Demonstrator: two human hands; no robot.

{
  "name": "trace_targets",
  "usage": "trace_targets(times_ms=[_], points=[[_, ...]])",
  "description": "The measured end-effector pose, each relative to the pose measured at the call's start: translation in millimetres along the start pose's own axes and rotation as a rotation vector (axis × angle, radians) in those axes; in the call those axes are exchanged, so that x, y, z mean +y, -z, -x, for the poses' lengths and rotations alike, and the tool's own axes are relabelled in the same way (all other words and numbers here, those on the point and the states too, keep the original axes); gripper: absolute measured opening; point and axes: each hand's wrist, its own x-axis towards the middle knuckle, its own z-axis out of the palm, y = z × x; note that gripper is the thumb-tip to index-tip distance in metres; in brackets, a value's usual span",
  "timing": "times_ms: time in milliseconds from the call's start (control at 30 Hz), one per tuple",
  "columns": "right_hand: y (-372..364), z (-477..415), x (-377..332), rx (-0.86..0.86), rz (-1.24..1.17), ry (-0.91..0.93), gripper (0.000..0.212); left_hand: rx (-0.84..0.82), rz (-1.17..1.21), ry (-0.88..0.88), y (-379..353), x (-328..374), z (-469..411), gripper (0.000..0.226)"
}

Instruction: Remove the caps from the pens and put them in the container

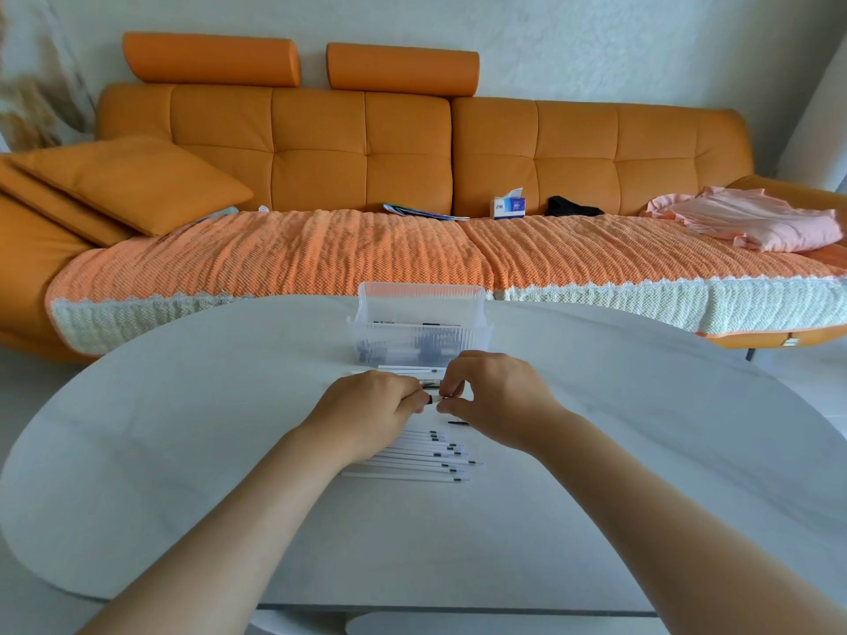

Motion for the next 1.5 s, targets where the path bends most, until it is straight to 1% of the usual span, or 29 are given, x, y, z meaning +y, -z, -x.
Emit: trace_targets(times_ms=[67,167,267,433,600,700,767,833,933,1033,1167,1300,1500], points=[[0.6,1.5,0.4,-0.001,-0.016,0.019,0.01,0.014,-0.003,-0.007,0.6,-0.1,0.0,0.03],[1.0,2.9,0.9,-0.028,-0.03,0.022,0.011,0.043,-0.006,-0.022,1.7,-1.2,0.6,0.022],[0.6,2.2,6.3,-0.059,-0.025,-0.021,0.015,0.058,-0.033,-0.018,4.1,-6.3,0.4,0.016],[6.8,2.4,22.5,-0.097,-0.016,-0.116,0.019,0.065,-0.054,0.011,12.7,-24.0,1.4,0.014],[10.7,2.5,35.1,-0.097,0.009,-0.189,0.02,0.093,-0.105,0.087,18.2,-44.7,4.0,0.003],[9.0,3.0,34.7,-0.098,0.023,-0.201,0.02,0.166,-0.131,0.122,18.6,-48.2,3.8,0.003],[6.8,2.6,31.5,-0.104,0.019,-0.196,0.02,0.246,-0.118,0.105,17.1,-45.7,2.7,0.002],[4.7,1.5,26.9,-0.105,0.006,-0.181,0.02,0.287,-0.096,0.057,14.2,-38.4,1.7,0.002],[0.5,0.5,18.6,-0.11,-0.036,-0.123,0.017,0.263,-0.084,-0.059,5.7,-24.8,0.5,0.012],[-2.0,0.0,11.2,-0.097,-0.071,-0.075,0.015,0.233,-0.098,-0.116,-2.7,-16.3,-1.2,0.013],[0.0,-1.8,11.2,-0.097,-0.095,-0.114,0.015,0.218,-0.115,-0.093,-5.9,-18.2,-3.8,0.012],[3.7,-2.9,21.3,-0.07,-0.146,-0.205,0.021,0.185,-0.114,-0.044,-6.0,-25.3,-2.8,0.014],[-1.2,-6.1,28.5,-0.093,-0.149,-0.297,0.005,0.094,-0.118,-0.013,-8.4,-27.6,-3.7,0.018]])
